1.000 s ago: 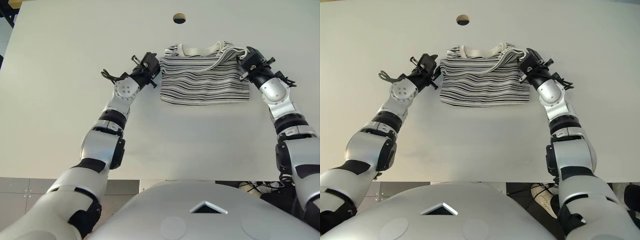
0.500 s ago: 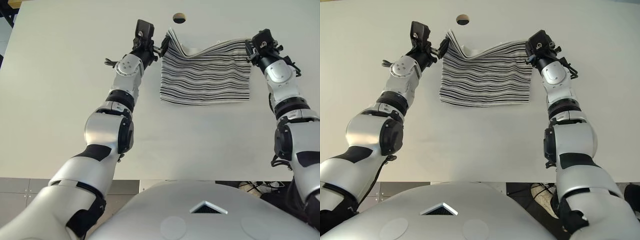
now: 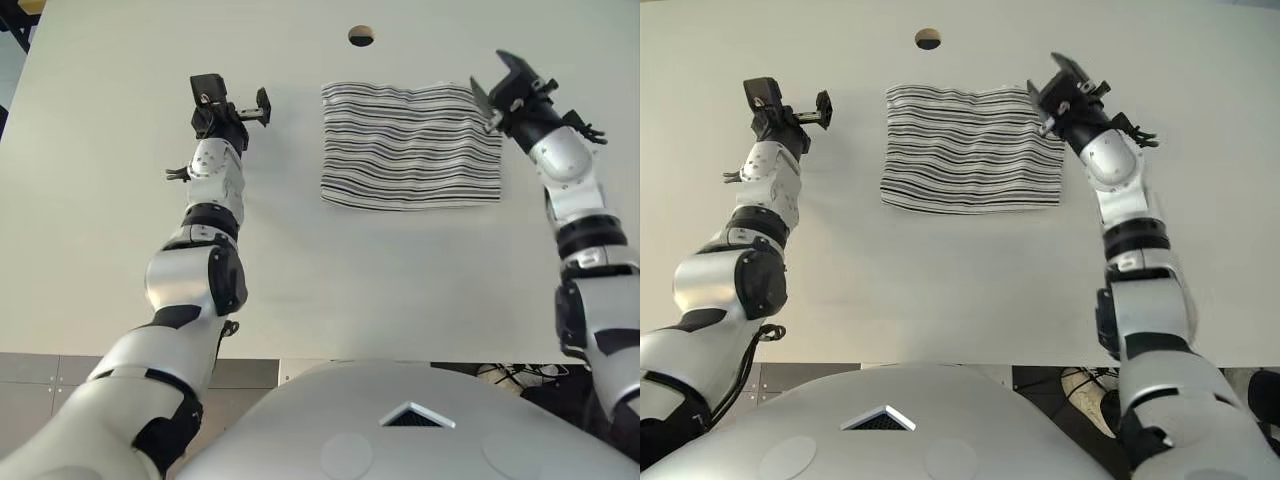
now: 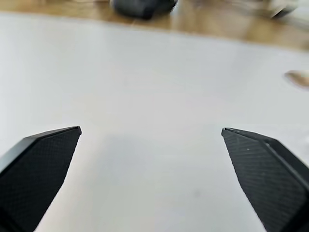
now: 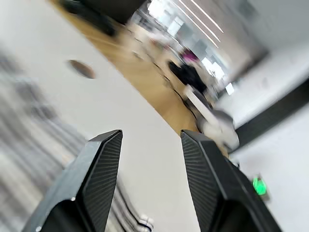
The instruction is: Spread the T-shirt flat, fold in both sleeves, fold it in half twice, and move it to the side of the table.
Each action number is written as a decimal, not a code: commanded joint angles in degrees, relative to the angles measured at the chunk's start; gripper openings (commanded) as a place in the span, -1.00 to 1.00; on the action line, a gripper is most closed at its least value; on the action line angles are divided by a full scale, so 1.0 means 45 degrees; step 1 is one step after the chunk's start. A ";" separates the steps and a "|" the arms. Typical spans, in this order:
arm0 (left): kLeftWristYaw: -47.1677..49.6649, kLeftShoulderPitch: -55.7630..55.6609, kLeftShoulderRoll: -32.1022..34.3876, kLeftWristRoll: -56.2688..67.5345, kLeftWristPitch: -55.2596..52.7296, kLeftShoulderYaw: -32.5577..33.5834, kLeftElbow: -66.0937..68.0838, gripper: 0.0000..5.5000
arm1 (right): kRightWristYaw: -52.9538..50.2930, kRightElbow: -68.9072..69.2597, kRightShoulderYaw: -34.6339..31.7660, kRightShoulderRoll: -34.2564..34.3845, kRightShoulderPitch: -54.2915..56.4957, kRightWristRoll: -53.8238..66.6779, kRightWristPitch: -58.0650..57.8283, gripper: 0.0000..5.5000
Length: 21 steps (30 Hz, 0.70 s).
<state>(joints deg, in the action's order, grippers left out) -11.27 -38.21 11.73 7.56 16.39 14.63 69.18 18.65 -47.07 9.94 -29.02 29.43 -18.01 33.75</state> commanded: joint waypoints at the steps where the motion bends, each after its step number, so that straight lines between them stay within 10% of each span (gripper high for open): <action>1: -0.1074 0.2829 -0.0681 -0.0101 0.1339 -0.0890 -0.4372 0.99 | 0.1182 0.2009 0.1361 -0.2453 -0.1900 -0.2250 0.0316 -0.19; 10: -0.1435 0.6128 -0.1230 0.0071 -0.0032 -0.2344 -1.1229 0.99 | 0.1861 0.2906 0.3477 -0.3594 -0.2898 -0.4583 0.0869 -0.19; 21: -0.1162 0.7052 -0.0515 0.0103 -0.0236 -0.1767 -1.2797 0.99 | 0.4863 1.4197 0.4013 -0.4765 -0.7457 -0.1487 -0.0137 -0.19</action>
<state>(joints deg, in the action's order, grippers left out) -16.85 -6.90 8.35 7.71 15.84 5.78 12.65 38.82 11.25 26.77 -53.30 -4.04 -23.43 36.59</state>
